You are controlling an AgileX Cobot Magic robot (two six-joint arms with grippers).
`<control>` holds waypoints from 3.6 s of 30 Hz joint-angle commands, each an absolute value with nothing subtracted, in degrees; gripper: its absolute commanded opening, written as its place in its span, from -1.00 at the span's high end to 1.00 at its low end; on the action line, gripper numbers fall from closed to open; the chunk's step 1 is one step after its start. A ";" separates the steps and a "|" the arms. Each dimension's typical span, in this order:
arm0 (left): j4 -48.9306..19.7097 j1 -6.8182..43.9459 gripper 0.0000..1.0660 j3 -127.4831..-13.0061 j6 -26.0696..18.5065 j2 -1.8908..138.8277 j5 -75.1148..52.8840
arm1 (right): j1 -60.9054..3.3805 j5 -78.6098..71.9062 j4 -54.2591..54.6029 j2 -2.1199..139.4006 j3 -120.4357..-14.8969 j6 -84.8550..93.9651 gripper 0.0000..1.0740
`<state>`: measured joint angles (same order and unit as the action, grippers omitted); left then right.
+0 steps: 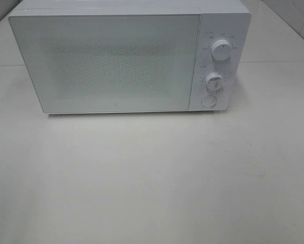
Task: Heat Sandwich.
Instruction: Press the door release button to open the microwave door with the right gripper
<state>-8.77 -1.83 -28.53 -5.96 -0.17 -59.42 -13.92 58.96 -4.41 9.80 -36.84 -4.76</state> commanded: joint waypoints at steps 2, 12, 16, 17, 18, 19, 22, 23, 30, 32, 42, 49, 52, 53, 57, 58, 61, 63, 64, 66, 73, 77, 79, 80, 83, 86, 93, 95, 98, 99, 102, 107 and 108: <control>-8.88 -1.83 -0.90 -28.36 -5.84 -1.83 -59.42 | -8.88 58.84 -5.96 3.90 -33.06 -5.16 -0.42; -8.88 -1.83 -0.90 -28.36 -5.84 -1.83 -59.42 | -4.07 59.59 -5.73 -1.66 -28.88 -4.41 -0.42; -8.94 -1.83 -0.90 -28.36 -5.84 -1.78 -59.42 | -4.01 59.59 -5.73 -1.66 -28.88 -4.41 -0.42; -8.94 -1.83 -0.90 -28.36 -5.84 -1.78 -59.42 | -4.01 59.59 -5.73 -1.66 -28.88 -4.41 -0.42; -8.94 -1.83 -0.90 -28.36 -5.84 -1.78 -59.42 | -4.01 59.59 -5.73 -1.66 -28.88 -4.41 -0.42; -8.94 -1.83 -0.90 -28.36 -5.84 -1.78 -59.42 | -4.01 59.59 -5.73 -1.66 -28.88 -4.41 -0.42; -8.94 -1.83 -0.90 -28.36 -5.84 -1.78 -59.42 | -4.01 59.59 -5.73 -1.66 -28.88 -4.41 -0.42; -8.94 -1.83 -0.90 -28.36 -5.84 -1.78 -59.42 | -4.01 59.59 -5.73 -1.66 -28.88 -4.41 -0.42; -8.94 -1.83 -0.90 -28.36 -5.84 -1.78 -59.42 | -4.01 57.24 -5.21 -1.60 -30.37 -4.35 -0.42; -8.94 -1.83 -0.90 -28.36 -5.84 -1.78 -59.42 | -4.01 56.15 -4.98 -1.32 -30.71 -4.35 -0.42; -8.94 -1.83 -0.90 -28.36 -5.84 -1.78 -59.42 | -4.01 45.89 -3.84 7.96 -31.05 -4.47 -0.42; -8.94 -1.83 -0.90 -28.36 -5.84 -1.78 -59.42 | -4.01 35.01 -3.84 17.07 -31.05 -4.47 -0.42; -8.94 -1.83 -0.90 -28.36 -5.84 -1.78 -59.42 | -4.01 30.14 -4.01 22.40 -31.05 -4.47 -0.42; -8.94 -1.83 -0.90 -28.36 -5.84 -1.78 -59.42 | -4.01 30.14 -4.01 22.40 -31.05 -4.47 -0.42; -8.94 -1.83 -0.90 -28.36 -5.84 -1.78 -59.42 | -4.01 26.24 -4.01 26.59 -31.05 -4.47 -0.42; -8.94 -1.83 -0.90 -28.36 -5.84 -1.78 -59.42 | -4.01 23.66 -4.01 29.68 -31.05 -4.53 -0.42; -8.94 -1.83 -0.90 -28.36 -5.84 -1.78 -59.42 | -4.01 19.42 -4.01 33.98 -31.05 -4.53 -0.42; -8.94 -1.83 -0.90 -28.36 -5.84 -1.78 -59.42 | -4.01 16.90 -4.01 36.73 -31.05 -4.58 -0.42; -8.94 -1.83 -0.90 -28.36 -5.84 -1.78 -59.42 | -4.01 15.47 -4.01 38.22 -31.05 -4.81 -0.42; -8.94 -1.83 -0.90 -28.36 -5.84 -1.78 -59.42 | -4.01 12.89 -4.01 41.25 -31.05 -4.98 -0.42; -8.94 -1.83 -0.90 -28.36 -5.84 -1.78 -59.42 | -4.01 4.18 -3.95 50.53 -31.05 -5.79 -0.42; -8.94 -1.83 -0.90 -28.36 -5.84 -1.78 -59.42 | -4.01 -0.34 -3.95 55.41 -31.05 -6.47 -0.42; -8.94 -1.83 -0.90 -28.36 -5.84 -1.78 -59.42 | -4.01 -2.58 -3.95 57.87 -31.05 -6.53 -0.42; -8.94 -1.83 -0.90 -28.36 -5.84 -1.78 -59.42 | -4.01 -5.33 -4.01 60.10 -30.65 -6.53 -0.42; -8.94 -1.83 -0.90 -28.36 -5.84 -1.78 -59.42 | -4.01 -9.74 -4.01 62.22 -29.28 -6.53 -0.42; -8.94 -1.83 -0.90 -28.36 -5.84 -1.78 -59.42 | -4.07 -18.05 -4.01 64.86 -26.47 -6.47 -0.42; -8.94 -1.83 -0.90 -28.36 -5.84 -1.78 -59.42 | -4.18 -34.32 -3.84 69.96 -19.82 -4.47 -0.42; -8.94 -1.83 -0.90 -28.36 -5.84 -1.78 -59.42 | -4.18 -40.62 -3.72 72.25 -17.07 -3.27 -0.42; -8.94 -1.83 -0.90 -28.36 -5.84 -1.78 -59.42 | -4.18 -43.83 -2.81 73.68 -15.53 -1.89 -0.42; -8.94 -1.83 -0.90 -28.36 -5.84 -1.78 -59.42 | -4.18 -47.10 -1.38 75.17 -14.04 -0.40 -0.42; -8.94 -1.83 -0.90 -28.36 -5.84 -1.78 -59.42 | -4.18 -50.42 0.00 76.60 -12.61 0.29 -0.42; -8.94 -1.83 -0.90 -28.36 -5.84 -1.78 -59.42 | -5.04 -56.09 2.46 80.27 -9.80 0.29 -0.42; -8.94 -1.83 -0.90 -28.36 -5.84 -1.78 -59.42 | -7.79 -58.21 6.25 81.99 -8.88 1.66 -0.42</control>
<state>-8.77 -1.83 -28.53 -5.96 -0.17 -59.42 -6.30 -55.46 4.18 81.25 -9.40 0.34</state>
